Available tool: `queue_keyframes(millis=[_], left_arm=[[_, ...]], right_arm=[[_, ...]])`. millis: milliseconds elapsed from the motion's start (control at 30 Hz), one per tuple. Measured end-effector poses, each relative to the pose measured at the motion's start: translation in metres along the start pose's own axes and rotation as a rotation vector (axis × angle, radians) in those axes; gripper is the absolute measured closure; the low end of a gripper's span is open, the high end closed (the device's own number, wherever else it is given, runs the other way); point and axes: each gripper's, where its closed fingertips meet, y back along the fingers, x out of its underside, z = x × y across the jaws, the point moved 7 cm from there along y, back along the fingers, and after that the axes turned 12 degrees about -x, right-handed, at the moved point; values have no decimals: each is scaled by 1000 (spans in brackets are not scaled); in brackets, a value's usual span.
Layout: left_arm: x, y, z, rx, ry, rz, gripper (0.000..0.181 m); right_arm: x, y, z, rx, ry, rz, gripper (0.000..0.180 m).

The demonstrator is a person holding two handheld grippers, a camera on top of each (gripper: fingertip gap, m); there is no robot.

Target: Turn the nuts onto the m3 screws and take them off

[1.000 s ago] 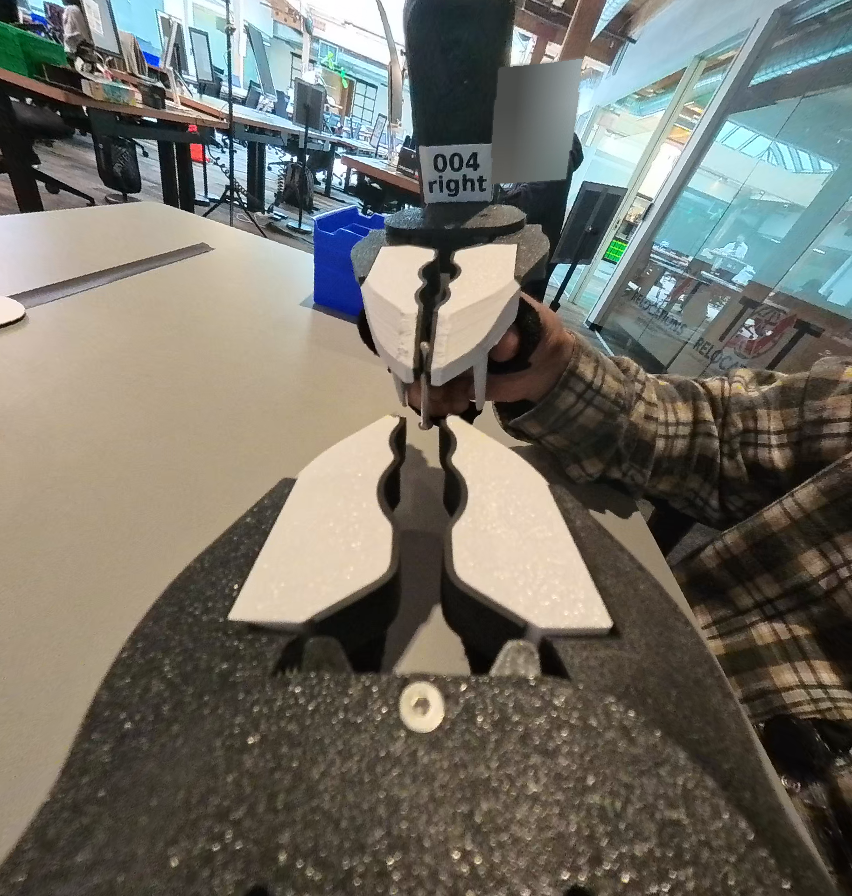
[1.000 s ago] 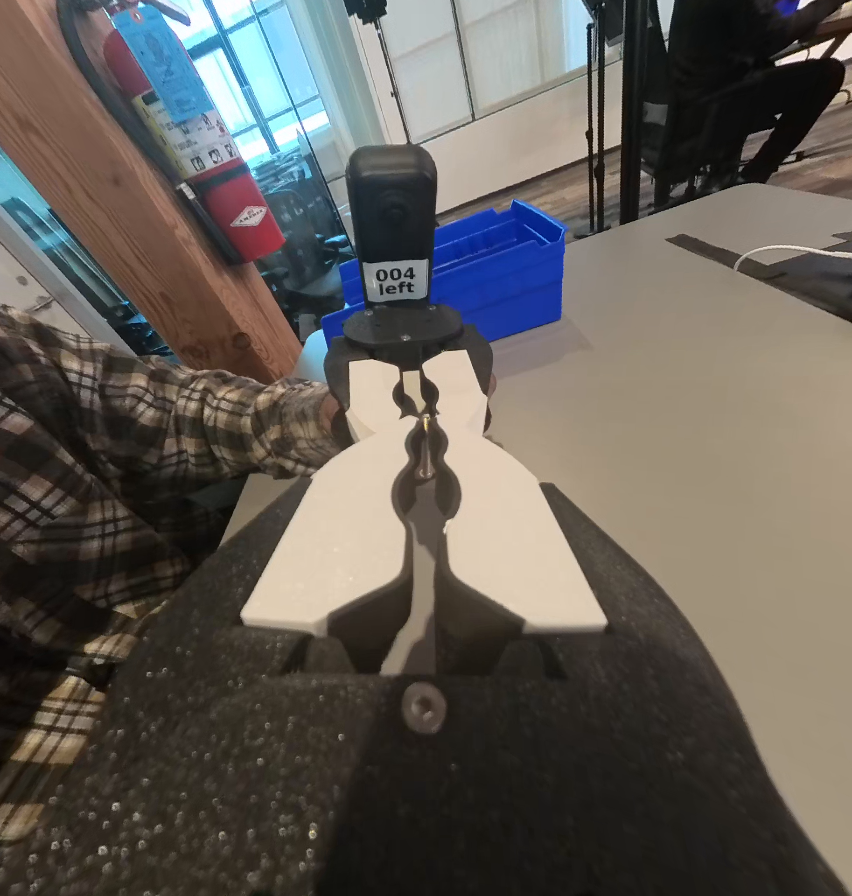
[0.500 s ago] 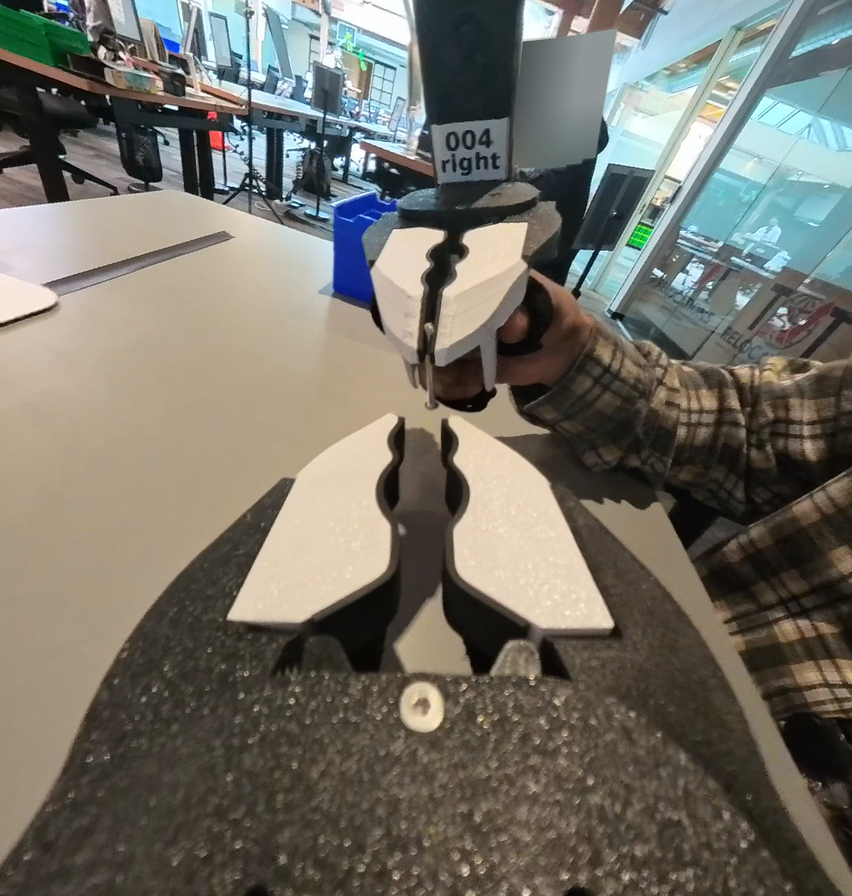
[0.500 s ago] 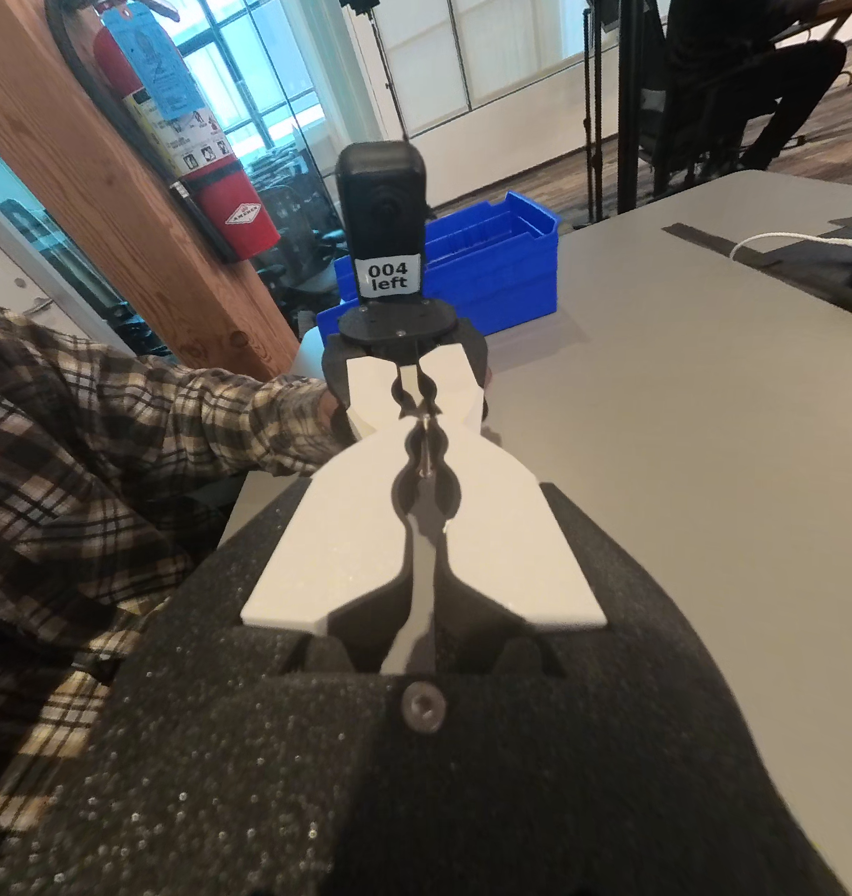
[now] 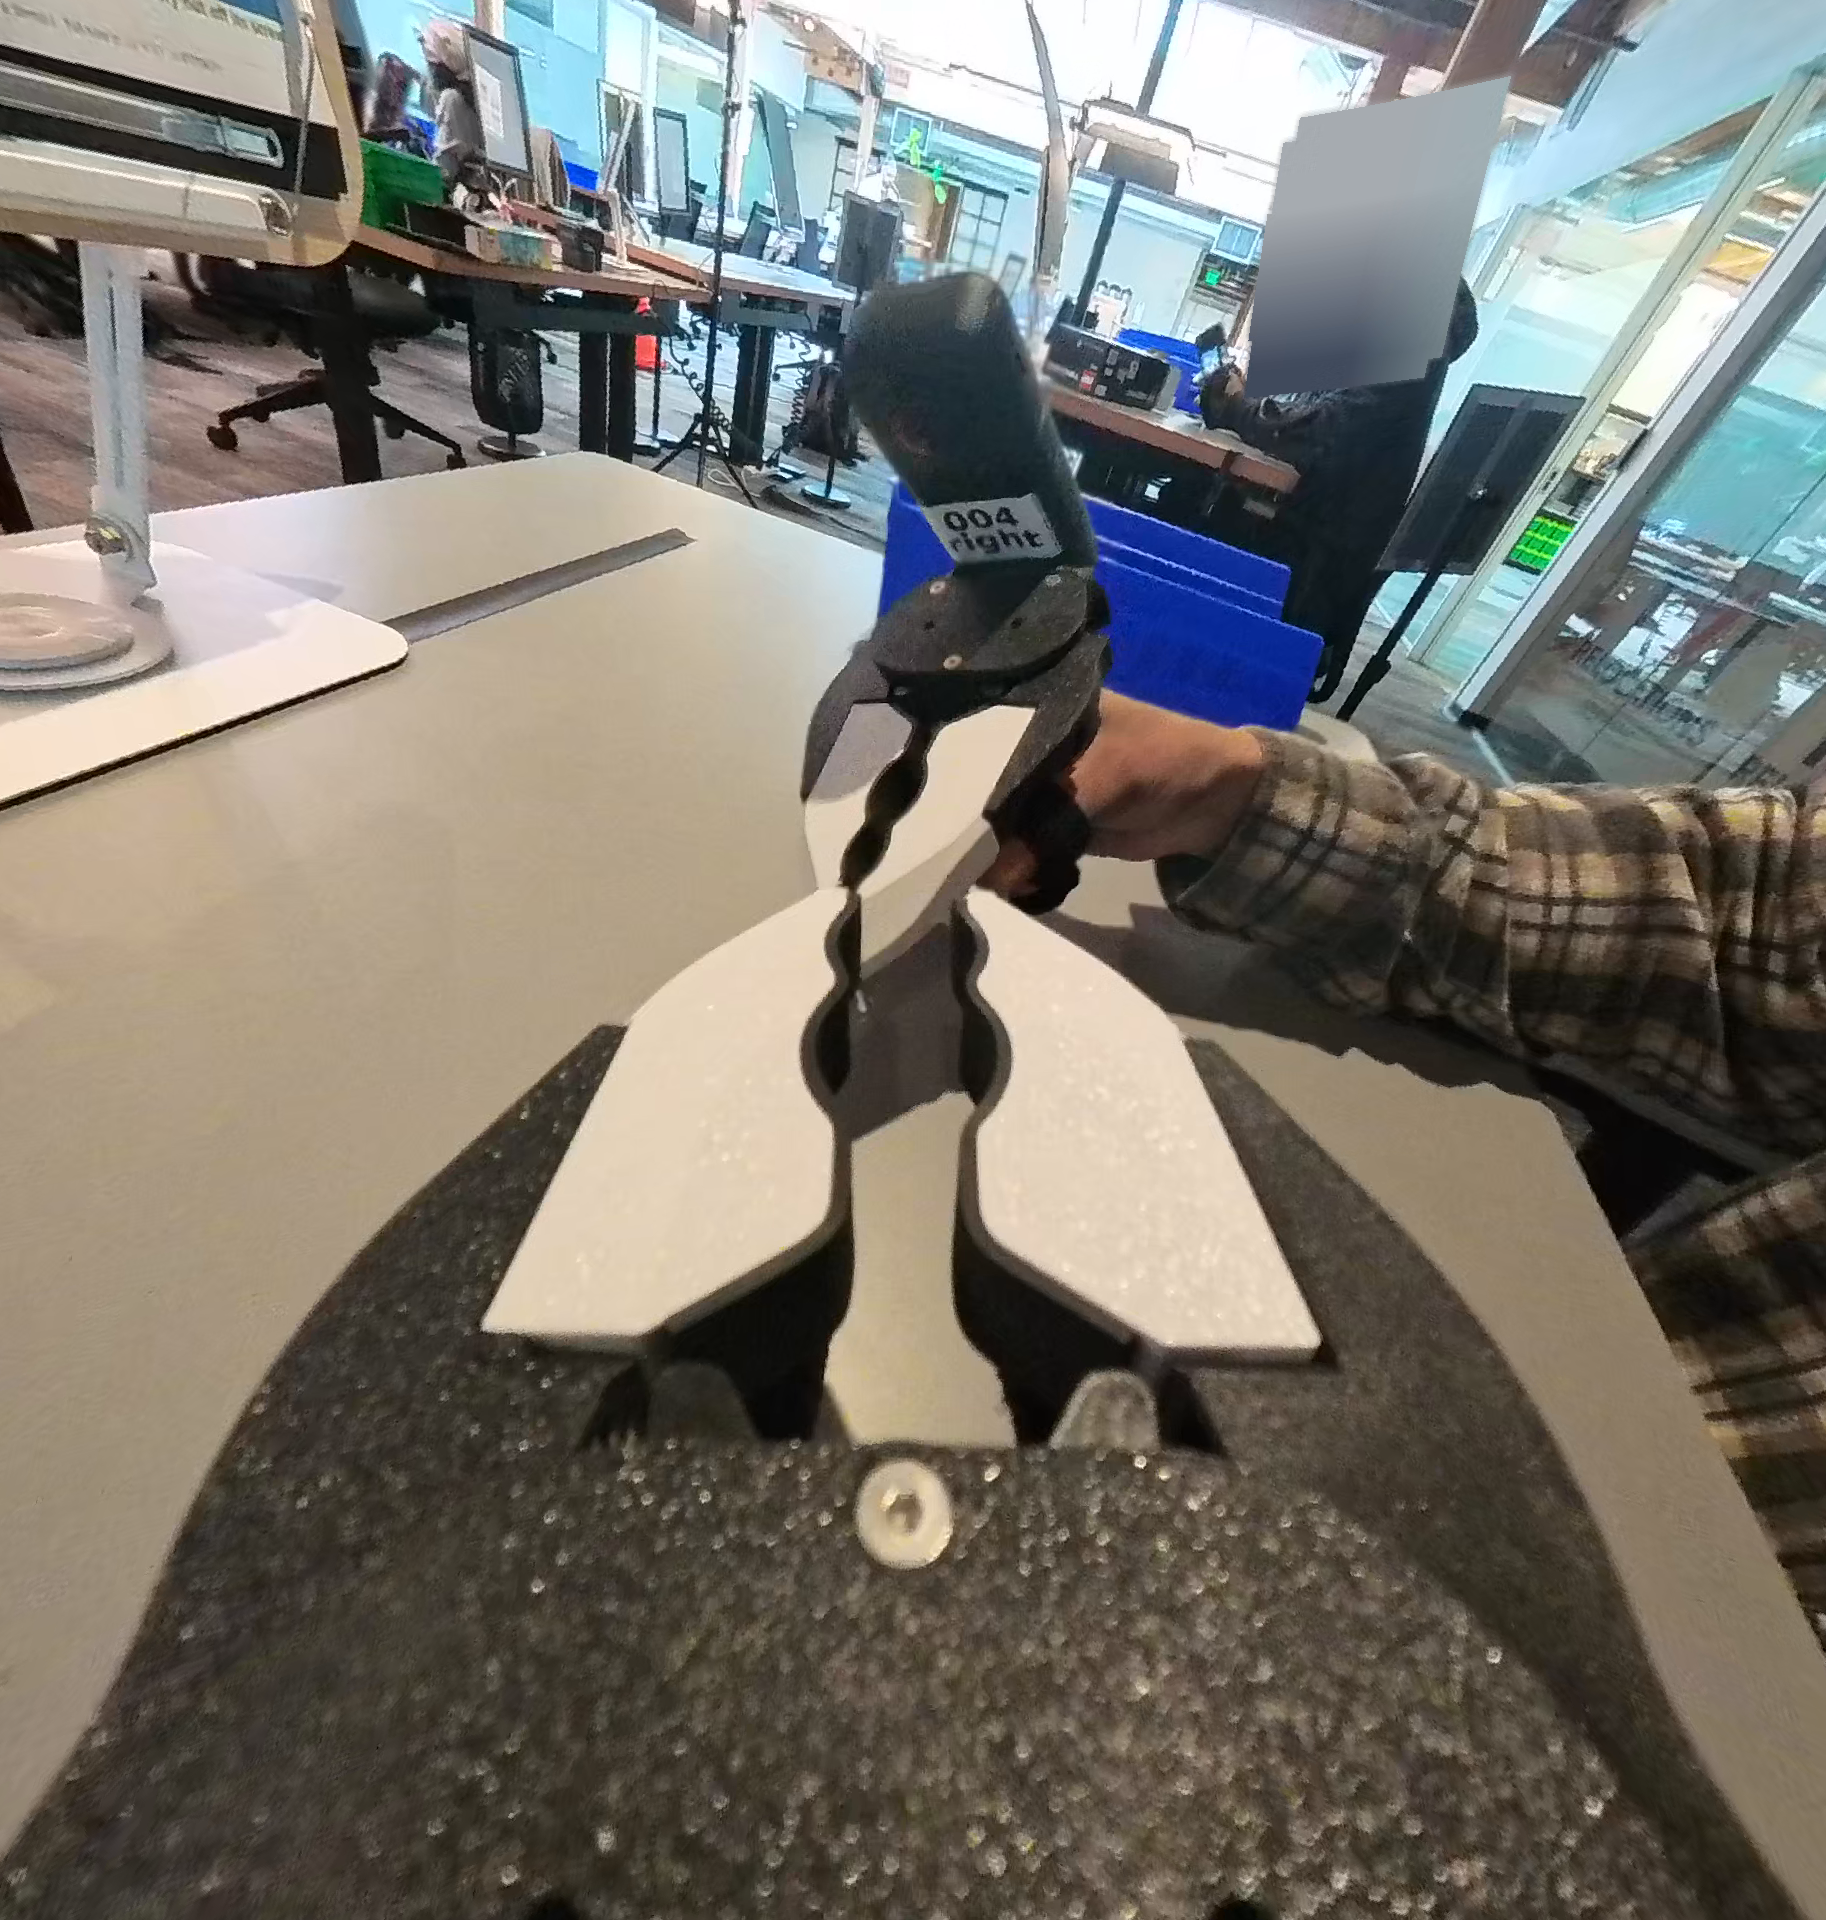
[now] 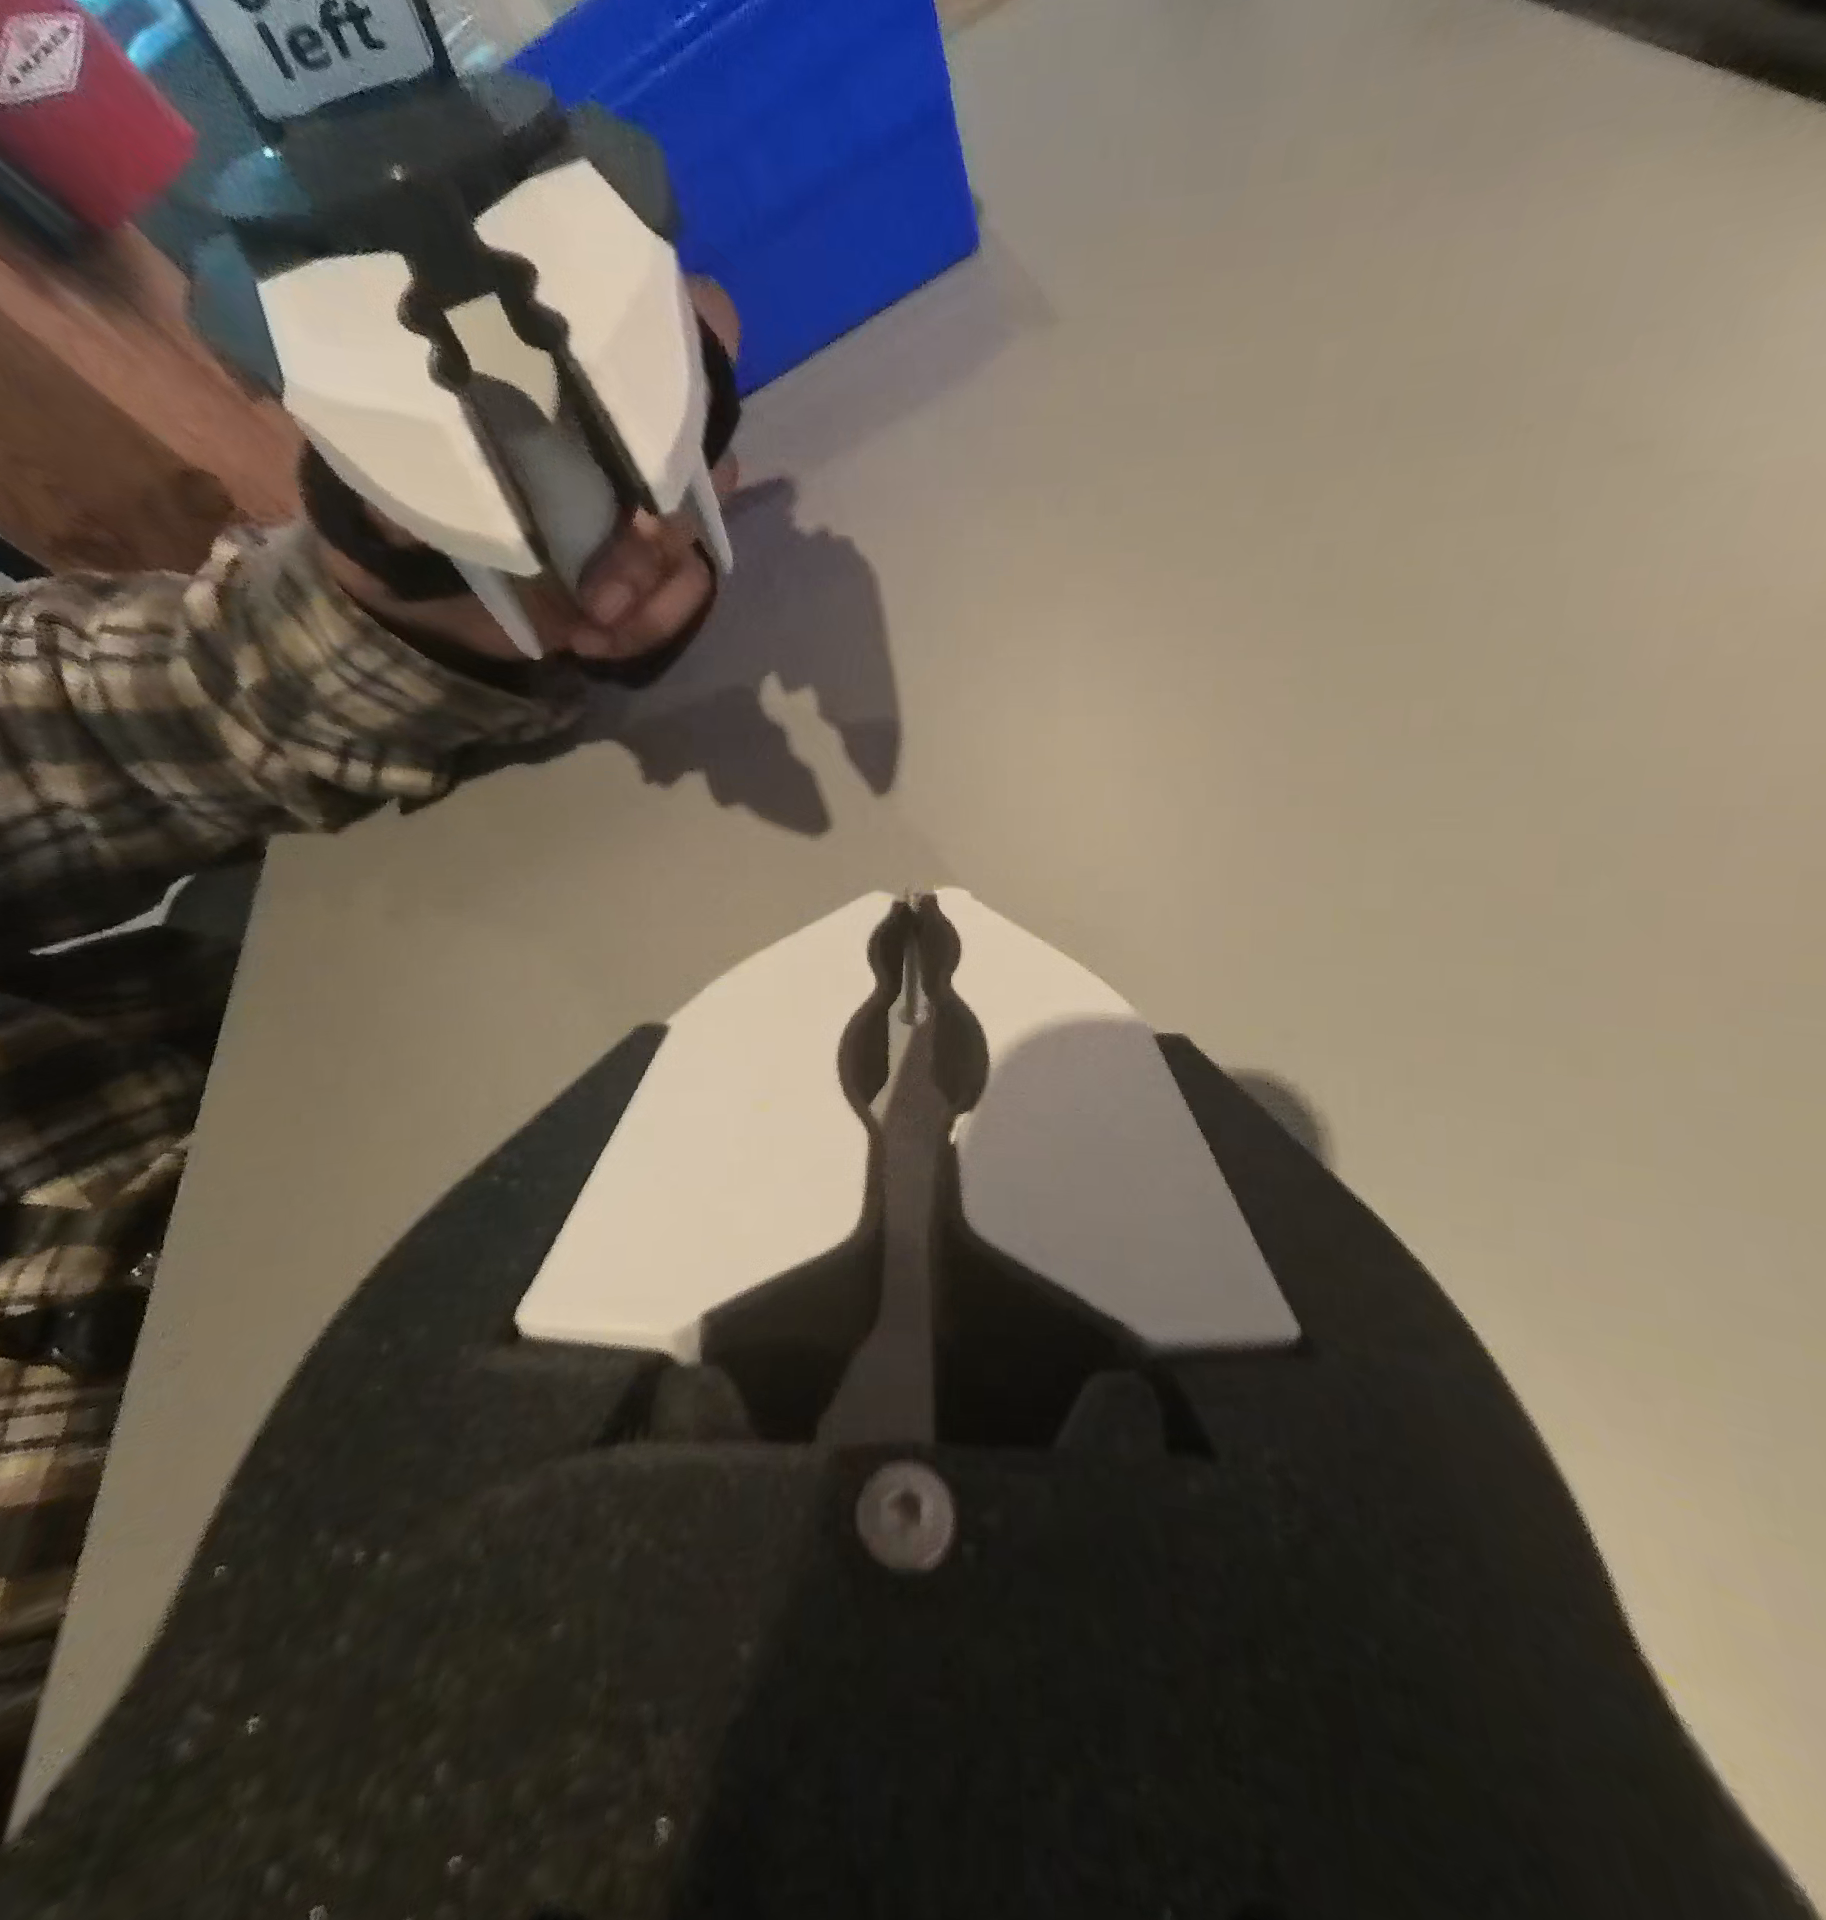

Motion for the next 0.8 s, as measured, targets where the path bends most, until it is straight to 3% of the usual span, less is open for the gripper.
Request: queue_keyframes(millis=[167, 433, 800], left_arm=[[1, -1, -2, -6, -25, 13, 165], [0, 0, -1, -5, -20, 8, 165], [1, -1, -3, 9, -20, 20, 165]], right_arm=[[6, -8, -4, -15, 91, 2, 178], [13, -14, -11, 42, 66, 145, 178], [20, -17, -15, 47, 40, 212, 177]])
